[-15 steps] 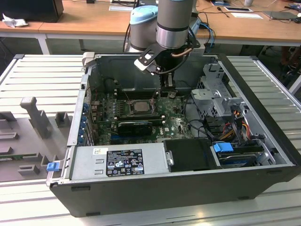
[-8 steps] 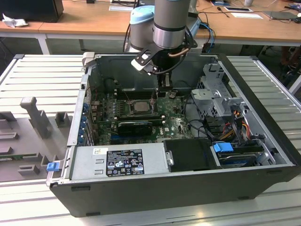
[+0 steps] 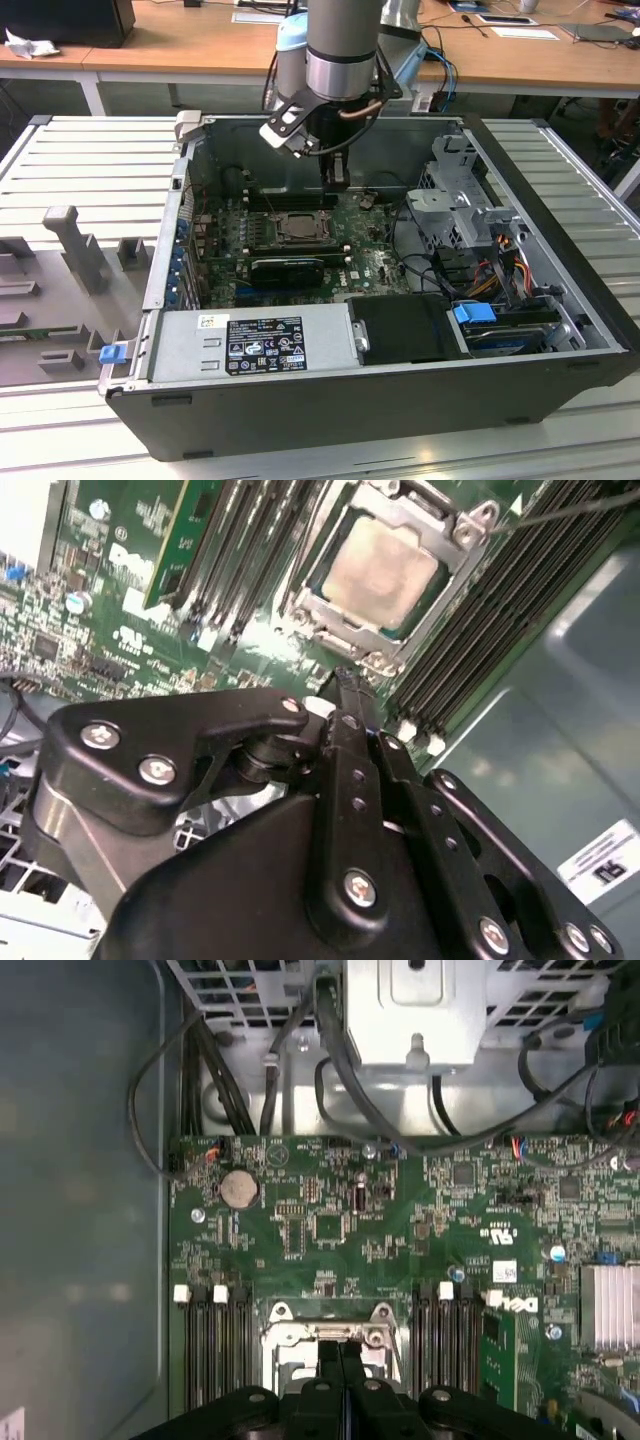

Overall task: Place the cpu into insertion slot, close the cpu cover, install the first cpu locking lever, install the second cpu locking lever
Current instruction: 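Close the cpu cover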

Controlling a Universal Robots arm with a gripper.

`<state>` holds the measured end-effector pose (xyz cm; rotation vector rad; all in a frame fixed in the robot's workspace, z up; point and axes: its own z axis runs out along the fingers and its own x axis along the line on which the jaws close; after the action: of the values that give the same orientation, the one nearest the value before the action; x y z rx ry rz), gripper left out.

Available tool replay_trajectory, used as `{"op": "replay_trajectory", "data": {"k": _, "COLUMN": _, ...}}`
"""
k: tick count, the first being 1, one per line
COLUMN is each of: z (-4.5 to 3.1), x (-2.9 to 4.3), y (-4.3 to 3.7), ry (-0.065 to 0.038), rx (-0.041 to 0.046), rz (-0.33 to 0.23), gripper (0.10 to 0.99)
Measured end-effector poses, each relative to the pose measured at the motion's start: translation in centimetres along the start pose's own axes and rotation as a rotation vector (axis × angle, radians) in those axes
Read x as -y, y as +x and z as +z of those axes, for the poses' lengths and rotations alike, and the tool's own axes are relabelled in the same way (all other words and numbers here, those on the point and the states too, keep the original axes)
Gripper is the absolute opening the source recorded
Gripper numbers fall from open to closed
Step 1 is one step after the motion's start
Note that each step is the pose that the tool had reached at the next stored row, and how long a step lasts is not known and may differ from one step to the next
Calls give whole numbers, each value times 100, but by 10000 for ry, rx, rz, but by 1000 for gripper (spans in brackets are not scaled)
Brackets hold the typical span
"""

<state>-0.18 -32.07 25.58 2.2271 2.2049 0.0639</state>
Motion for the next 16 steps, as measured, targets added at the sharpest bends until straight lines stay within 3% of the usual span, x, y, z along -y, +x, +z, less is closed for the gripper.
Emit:
{"op": "replay_trajectory", "data": {"k": 5, "z": 92, "x": 116, "y": -3, "ry": 2, "rx": -11, "rz": -56, "gripper": 106}}
{"op": "replay_trajectory", "data": {"k": 10, "z": 222, "x": 221, "y": -9, "ry": 14, "rx": -94, "rz": -534, "gripper": 106}}
{"op": "replay_trajectory", "data": {"k": 16, "z": 224, "x": 323, "y": -10, "ry": 15, "rx": -114, "rz": -583, "gripper": 106}}
